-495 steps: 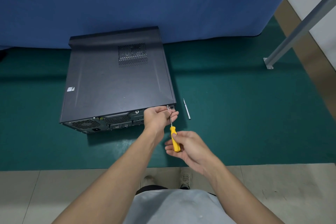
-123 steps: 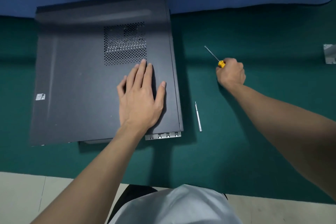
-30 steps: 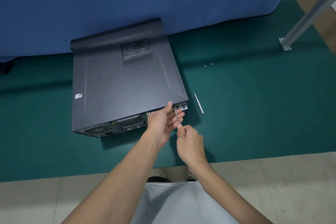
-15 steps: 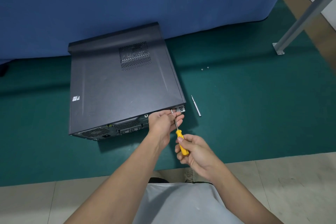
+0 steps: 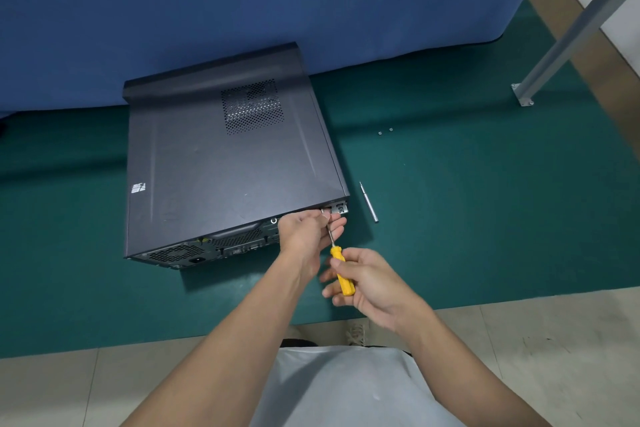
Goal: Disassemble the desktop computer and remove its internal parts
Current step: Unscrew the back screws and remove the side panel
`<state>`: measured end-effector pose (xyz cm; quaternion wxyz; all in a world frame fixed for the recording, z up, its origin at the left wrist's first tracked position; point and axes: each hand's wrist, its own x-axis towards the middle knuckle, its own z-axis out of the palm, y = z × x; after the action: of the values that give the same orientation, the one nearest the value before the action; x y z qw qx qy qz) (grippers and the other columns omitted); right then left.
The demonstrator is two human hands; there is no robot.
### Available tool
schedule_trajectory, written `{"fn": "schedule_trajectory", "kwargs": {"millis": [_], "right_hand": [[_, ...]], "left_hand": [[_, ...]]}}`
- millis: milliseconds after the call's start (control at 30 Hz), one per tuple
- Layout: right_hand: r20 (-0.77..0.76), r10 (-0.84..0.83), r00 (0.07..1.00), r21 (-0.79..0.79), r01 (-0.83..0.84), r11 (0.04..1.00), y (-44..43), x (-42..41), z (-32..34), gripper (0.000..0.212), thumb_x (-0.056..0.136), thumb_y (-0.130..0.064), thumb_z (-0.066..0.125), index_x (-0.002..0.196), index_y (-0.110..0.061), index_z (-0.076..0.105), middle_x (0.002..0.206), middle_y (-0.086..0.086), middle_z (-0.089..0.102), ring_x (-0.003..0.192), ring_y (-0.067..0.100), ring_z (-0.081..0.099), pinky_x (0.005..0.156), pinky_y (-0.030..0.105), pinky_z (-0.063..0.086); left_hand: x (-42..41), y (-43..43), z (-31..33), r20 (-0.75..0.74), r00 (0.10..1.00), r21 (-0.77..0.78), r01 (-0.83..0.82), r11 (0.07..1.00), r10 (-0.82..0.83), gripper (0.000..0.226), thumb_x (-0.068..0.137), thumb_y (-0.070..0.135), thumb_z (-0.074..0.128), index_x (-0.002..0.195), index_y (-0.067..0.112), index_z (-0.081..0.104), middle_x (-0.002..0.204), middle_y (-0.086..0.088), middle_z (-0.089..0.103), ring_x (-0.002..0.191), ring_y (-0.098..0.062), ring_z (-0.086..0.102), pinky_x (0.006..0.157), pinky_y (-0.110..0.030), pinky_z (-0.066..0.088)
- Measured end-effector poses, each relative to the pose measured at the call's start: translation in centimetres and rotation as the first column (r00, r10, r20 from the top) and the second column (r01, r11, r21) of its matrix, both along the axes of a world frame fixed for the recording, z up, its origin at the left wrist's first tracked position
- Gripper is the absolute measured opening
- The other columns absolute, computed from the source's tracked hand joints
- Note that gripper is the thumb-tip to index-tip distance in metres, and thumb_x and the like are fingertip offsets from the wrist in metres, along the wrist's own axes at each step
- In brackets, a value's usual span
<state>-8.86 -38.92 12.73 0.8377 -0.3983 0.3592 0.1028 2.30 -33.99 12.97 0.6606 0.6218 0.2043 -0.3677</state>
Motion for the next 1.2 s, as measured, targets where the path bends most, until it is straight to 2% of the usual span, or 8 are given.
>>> {"fn": "schedule_trajectory", "kwargs": {"millis": [200,400,500,667,800,900,1100,1200], "right_hand": [[-0.126,-0.029,0.992,-0.398,-0.024,0.917,2.2,1.0,-0.4,0.005,0.092,-0.006,0.058,0.094,-0.008,0.054,0.08,0.009,0.067,0.055,0.016,0.064,0.048,0.026,0.046],[0.002,-0.066,0.998,0.229,0.064,0.971,-0.5,0.1,0.7,0.016,0.099,-0.015,0.048,0.094,-0.004,0.059,0.078,0.015,0.062,0.057,0.022,0.059,0.046,0.026,0.047],[-0.081,0.019,0.997,-0.148,-0.031,0.988,0.2,0.7,0.6,0.01,0.099,-0.01,0.048,0.097,-0.003,0.054,0.077,0.011,0.061,0.052,0.016,0.059,0.045,0.024,0.045],[-0.239,0.063,0.969,-0.75,-0.225,0.622,1.5,0.9,-0.4,0.006,0.092,-0.017,0.057,0.089,-0.013,0.055,0.07,0.008,0.068,0.042,0.007,0.056,0.048,0.024,0.049],[-0.098,-0.045,0.994,-0.124,0.033,0.992,0.5,0.4,0.1,0.015,0.094,-0.02,0.059,0.096,-0.005,0.057,0.083,0.012,0.061,0.059,0.017,0.059,0.052,0.03,0.051],[-0.03,-0.035,0.999,0.231,0.041,0.972,-0.5,-0.2,0.5,0.019,0.097,-0.018,0.053,0.1,-0.001,0.06,0.086,0.017,0.063,0.06,0.022,0.058,0.053,0.03,0.05],[-0.202,0.015,0.979,-0.546,-0.125,0.828,1.1,0.5,0.0,0.006,0.092,-0.004,0.053,0.087,-0.007,0.056,0.071,0.006,0.062,0.048,0.013,0.051,0.047,0.027,0.043],[-0.144,-0.057,0.988,-0.392,-0.004,0.92,1.3,0.4,0.0,0.013,0.095,-0.015,0.057,0.086,-0.006,0.055,0.071,0.007,0.057,0.052,0.014,0.044,0.05,0.028,0.035]], "left_hand": [[0.0,-0.4,-0.1,0.066,0.997,0.17,-0.042,0.985,0.031,0.01,0.084,-0.01,0.066,0.086,-0.001,0.063,0.08,-0.017,0.072,0.069,-0.022,0.073,0.062,-0.027,0.059],[0.2,0.0,-0.1,-0.089,0.995,-0.106,-0.064,0.992,0.054,0.012,0.093,-0.013,0.047,0.102,-0.011,0.056,0.087,-0.024,0.068,0.073,-0.028,0.072,0.062,-0.028,0.06],[0.2,0.2,-0.2,-0.047,0.999,-0.072,-0.027,0.997,0.024,0.006,0.09,-0.011,0.055,0.091,-0.007,0.059,0.084,-0.021,0.068,0.074,-0.027,0.072,0.065,-0.028,0.06],[-0.2,-0.5,-0.4,0.047,0.996,0.109,-0.079,0.991,0.074,0.014,0.083,-0.013,0.065,0.087,-0.001,0.06,0.081,-0.018,0.069,0.072,-0.024,0.072,0.063,-0.026,0.059],[-0.1,-0.5,-0.3,-0.027,0.998,-0.019,-0.061,0.998,0.06,0.01,0.092,-0.014,0.05,0.091,-0.007,0.058,0.083,-0.02,0.068,0.073,-0.025,0.071,0.066,-0.026,0.06],[0.1,0.0,-0.2,-0.08,0.996,-0.134,-0.058,0.989,0.048,0.013,0.093,-0.015,0.045,0.102,-0.011,0.054,0.089,-0.024,0.067,0.075,-0.028,0.07,0.07,-0.028,0.06],[-0.1,-0.1,-0.3,-0.001,0.998,-0.015,-0.062,0.998,0.062,0.01,0.086,-0.014,0.061,0.082,-0.005,0.059,0.076,-0.018,0.066,0.067,-0.023,0.07,0.066,-0.026,0.06],[-0.1,-0.2,-0.4,0.001,0.998,-0.01,-0.068,0.998,0.068,0.008,0.088,-0.014,0.056,0.088,-0.007,0.06,0.081,-0.02,0.068,0.069,-0.023,0.071,0.062,-0.023,0.059]]}}
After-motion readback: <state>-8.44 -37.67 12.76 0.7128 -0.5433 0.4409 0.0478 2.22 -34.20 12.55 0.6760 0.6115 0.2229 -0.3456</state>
